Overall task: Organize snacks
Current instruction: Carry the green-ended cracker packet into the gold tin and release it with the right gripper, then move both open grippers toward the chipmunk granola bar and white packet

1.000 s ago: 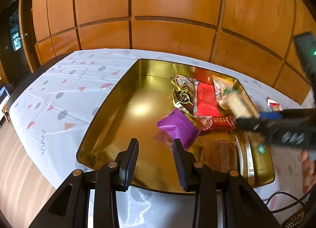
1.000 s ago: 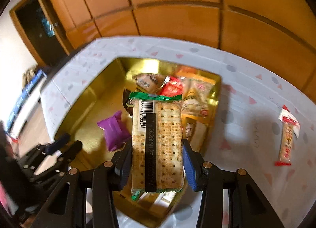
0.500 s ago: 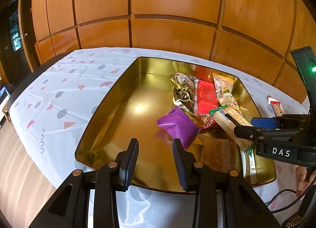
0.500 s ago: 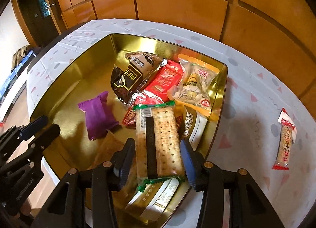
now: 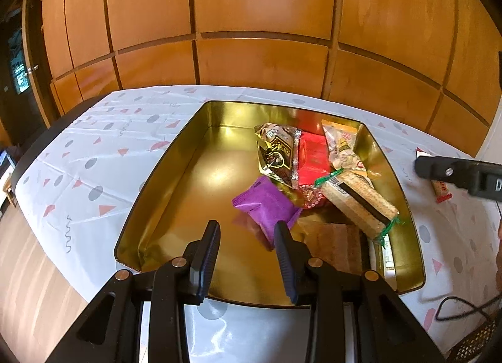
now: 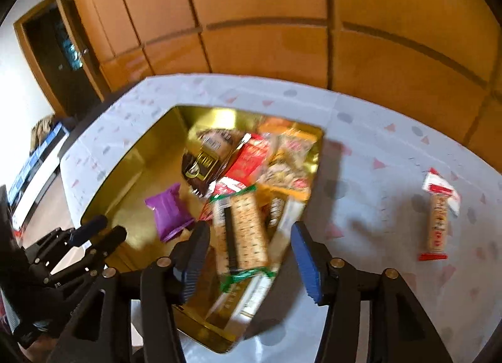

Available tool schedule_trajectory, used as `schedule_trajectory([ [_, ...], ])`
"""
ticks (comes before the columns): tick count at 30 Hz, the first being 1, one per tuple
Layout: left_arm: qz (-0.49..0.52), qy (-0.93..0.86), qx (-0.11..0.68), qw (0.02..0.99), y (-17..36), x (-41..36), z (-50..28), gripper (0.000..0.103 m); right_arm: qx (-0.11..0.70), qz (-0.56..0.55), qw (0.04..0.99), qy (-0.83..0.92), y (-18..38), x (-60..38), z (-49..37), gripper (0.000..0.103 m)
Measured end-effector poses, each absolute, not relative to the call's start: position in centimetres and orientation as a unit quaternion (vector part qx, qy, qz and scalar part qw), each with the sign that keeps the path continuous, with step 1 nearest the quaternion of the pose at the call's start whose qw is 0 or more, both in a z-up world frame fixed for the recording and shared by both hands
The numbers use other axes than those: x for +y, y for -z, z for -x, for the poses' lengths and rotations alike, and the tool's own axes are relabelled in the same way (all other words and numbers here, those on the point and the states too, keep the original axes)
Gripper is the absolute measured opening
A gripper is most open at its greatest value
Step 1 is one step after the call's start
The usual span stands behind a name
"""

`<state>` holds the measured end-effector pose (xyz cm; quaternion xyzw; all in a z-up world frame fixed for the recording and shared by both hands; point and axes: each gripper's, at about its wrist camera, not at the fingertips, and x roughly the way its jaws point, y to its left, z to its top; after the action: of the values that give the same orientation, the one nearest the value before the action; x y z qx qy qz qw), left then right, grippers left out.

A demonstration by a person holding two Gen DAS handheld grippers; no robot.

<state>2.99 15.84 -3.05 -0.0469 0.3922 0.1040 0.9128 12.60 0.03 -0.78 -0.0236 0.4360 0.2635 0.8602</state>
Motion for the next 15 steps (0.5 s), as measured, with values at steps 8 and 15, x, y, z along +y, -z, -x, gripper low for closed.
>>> schedule_trajectory([
  [8,0.037,-0.094,0.392,0.914,2.7,14.7,-3.1,0.036,0.433,0.028,0.878,-0.202,0.2,-5.8,-12.8,0.059],
  [15,0.027,-0.09,0.392,0.915,2.4,13.5,-3.4,0.036,0.446,0.022,0.884,-0.136,1.2,-12.4,-13.4,0.064],
])
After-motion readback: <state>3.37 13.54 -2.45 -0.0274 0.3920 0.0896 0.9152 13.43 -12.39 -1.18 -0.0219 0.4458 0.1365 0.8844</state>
